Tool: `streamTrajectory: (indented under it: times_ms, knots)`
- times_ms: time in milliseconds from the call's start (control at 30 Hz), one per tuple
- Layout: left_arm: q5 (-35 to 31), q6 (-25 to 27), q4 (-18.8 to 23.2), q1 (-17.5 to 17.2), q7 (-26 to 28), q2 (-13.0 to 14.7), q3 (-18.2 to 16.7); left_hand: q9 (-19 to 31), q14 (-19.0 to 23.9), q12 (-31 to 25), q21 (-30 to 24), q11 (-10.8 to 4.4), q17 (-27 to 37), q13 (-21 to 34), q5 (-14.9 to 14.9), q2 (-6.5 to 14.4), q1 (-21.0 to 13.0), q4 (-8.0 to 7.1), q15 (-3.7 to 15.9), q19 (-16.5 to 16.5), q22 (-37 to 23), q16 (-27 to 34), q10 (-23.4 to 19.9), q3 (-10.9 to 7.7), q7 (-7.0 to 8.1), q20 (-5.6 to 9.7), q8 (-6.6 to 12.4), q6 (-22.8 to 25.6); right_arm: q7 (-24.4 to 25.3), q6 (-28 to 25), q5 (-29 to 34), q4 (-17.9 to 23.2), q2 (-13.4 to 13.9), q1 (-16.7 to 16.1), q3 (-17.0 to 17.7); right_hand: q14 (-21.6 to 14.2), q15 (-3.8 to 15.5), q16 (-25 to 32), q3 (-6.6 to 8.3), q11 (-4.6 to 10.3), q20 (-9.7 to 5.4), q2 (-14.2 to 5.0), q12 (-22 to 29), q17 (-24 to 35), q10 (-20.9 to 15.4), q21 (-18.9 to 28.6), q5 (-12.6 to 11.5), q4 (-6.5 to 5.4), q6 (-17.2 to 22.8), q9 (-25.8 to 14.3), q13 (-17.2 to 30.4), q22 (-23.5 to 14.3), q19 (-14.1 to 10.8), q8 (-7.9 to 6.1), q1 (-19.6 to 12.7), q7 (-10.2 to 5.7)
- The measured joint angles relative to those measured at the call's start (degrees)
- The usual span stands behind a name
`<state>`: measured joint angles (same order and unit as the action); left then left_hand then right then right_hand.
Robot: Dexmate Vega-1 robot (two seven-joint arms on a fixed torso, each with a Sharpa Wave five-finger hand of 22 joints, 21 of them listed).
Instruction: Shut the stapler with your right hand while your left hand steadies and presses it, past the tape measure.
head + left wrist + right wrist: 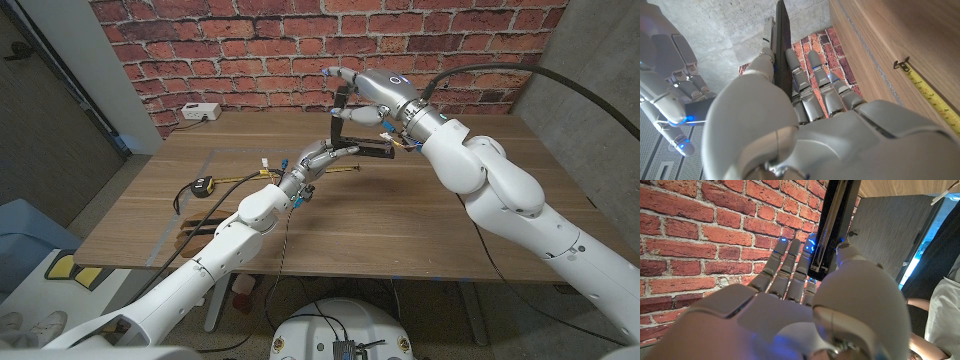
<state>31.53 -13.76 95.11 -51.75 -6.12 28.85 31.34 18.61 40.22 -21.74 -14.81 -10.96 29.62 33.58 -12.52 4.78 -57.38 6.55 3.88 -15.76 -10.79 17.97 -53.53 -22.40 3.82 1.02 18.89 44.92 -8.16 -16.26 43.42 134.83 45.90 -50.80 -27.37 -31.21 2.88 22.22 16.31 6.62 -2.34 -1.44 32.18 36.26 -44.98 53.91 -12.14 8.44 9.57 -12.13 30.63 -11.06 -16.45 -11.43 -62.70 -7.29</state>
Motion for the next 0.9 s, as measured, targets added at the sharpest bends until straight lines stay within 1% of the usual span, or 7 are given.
streamTrajectory:
  times_ms: [167, 200, 233, 333, 700, 733, 900]
  knots:
    - [0.05, -0.01, 0.0, -0.19, -0.02, 0.0, -0.01, 0.0, 0.11, 0.02, 0.0, 0.01, 0.27, -0.04, 0.01, 0.0, 0.0, 0.0, -0.11, 0.0, 0.0, 0.0, -0.01, 0.0, 0.0, 0.0, -0.09, 0.0, -0.02, -0.02, -0.58, 0.06, 0.11, -0.05, 0.06, 0.0, 0.0, 0.0, -0.01, 0.31, -0.01, 0.0, 0.61, 0.0, 0.31, 0.0, 0.0, -0.01, -0.18, 0.0, 0.0, 0.14, 0.4, 0.0, 0.0, -0.19]
    - [0.3, -1.63, 0.0, -0.23, -0.11, 0.0, -0.01, -0.01, 0.11, 0.23, 0.0, 0.03, 0.27, 0.0, 0.02, 0.13, -0.12, -0.01, -0.11, 0.0, 0.0, 0.0, 0.0, -0.02, 0.03, 0.0, -0.29, 0.01, -0.08, -0.02, -0.74, 0.58, 1.06, -0.41, 0.69, 0.0, 0.0, 0.0, -0.01, 0.3, -0.01, 0.01, 0.8, 0.0, 0.31, 0.0, 0.01, -0.01, -0.19, 0.0, 0.0, 0.14, 0.4, 0.0, 0.0, -0.19]
    - [0.3, -1.63, 0.02, -0.32, -0.11, -0.01, -0.02, -0.01, 0.11, 0.2, 0.0, 0.74, 0.27, 0.11, 0.1, 0.61, -0.6, -0.04, -0.11, 0.0, 0.0, 0.0, 0.52, -0.04, 0.07, 0.0, -0.32, 0.02, -0.16, -0.03, -0.95, 0.58, 1.06, -0.41, 0.69, 0.0, 0.0, -0.18, 0.01, 0.34, -0.01, 0.01, 0.81, 0.05, 0.68, 0.01, 0.01, -0.03, -0.39, 0.0, 0.01, 0.15, 0.39, -0.01, 0.0, -0.4]
    - [0.33, -3.07, 0.25, -0.49, -0.04, 0.03, -0.1, -0.01, 0.11, 0.21, 0.0, 0.75, 0.27, 0.14, 0.18, 1.0, -0.98, -0.04, -0.11, 0.0, 0.0, 0.0, 0.52, -0.04, 0.07, 0.0, -0.32, 0.02, -0.17, -0.03, -1.31, 0.76, 1.73, -0.72, 1.18, 0.0, 0.0, -0.22, 0.0, 0.33, -0.01, 0.01, 4.39, 0.26, 0.67, 0.01, 0.01, -0.04, -0.39, 0.0, 1.73, 0.14, 0.39, -0.01, 0.01, -0.4]
    - [0.28, -3.07, 1.16, -0.74, 0.15, 0.3, -0.19, -0.02, 0.1, 0.21, 0.19, 0.76, 0.53, 0.14, 0.35, 1.0, -0.98, -0.04, -0.1, 0.0, 0.0, -0.39, 0.53, -0.04, 0.07, 0.0, -0.32, 0.02, 0.52, 0.02, -3.3, 0.85, 2.06, -0.92, 1.48, 0.0, 0.0, -0.84, -0.36, 0.33, 0.01, 0.01, 3.92, 0.26, 0.66, 0.39, 0.02, 0.02, -0.17, 0.0, 0.69, 0.14, 0.66, -0.01, 0.01, -0.61]
    - [0.15, -2.74, 1.3, -0.76, 0.36, 0.35, -0.21, -0.02, 0.1, 0.21, 0.19, 0.77, 0.54, 0.13, 0.36, 1.0, -0.98, -0.04, -0.1, 0.0, 0.0, -0.39, 0.52, -0.04, 0.07, 0.0, -0.32, 0.02, 0.56, 0.07, -3.7, 1.03, 3.09, -1.89, 3.05, 0.02, -0.02, -0.84, -0.36, 0.33, 0.05, 0.01, 3.92, 0.26, 0.66, 0.39, 0.02, 0.02, -0.16, 0.01, 0.69, 0.14, 0.88, -0.01, 0.01, -0.61]
    - [0.17, -2.62, 1.54, -0.82, 0.36, 0.42, -0.28, -0.02, 0.1, 0.21, 0.19, 0.62, 0.54, 0.19, 0.4, 1.0, -0.98, -0.04, -0.1, 0.22, 0.0, -0.39, 0.67, -0.04, 0.07, -0.22, -0.32, 0.02, 0.82, 1.08, -7.37, 1.02, 3.9, -2.48, 4.9, 0.96, -0.11, -1.44, -0.37, 0.35, -0.01, 0.3, 3.91, 0.25, 0.68, 0.39, 0.02, 0.03, -0.29, 0.01, 0.69, 0.14, 1.64, -0.01, -0.29, -0.73]
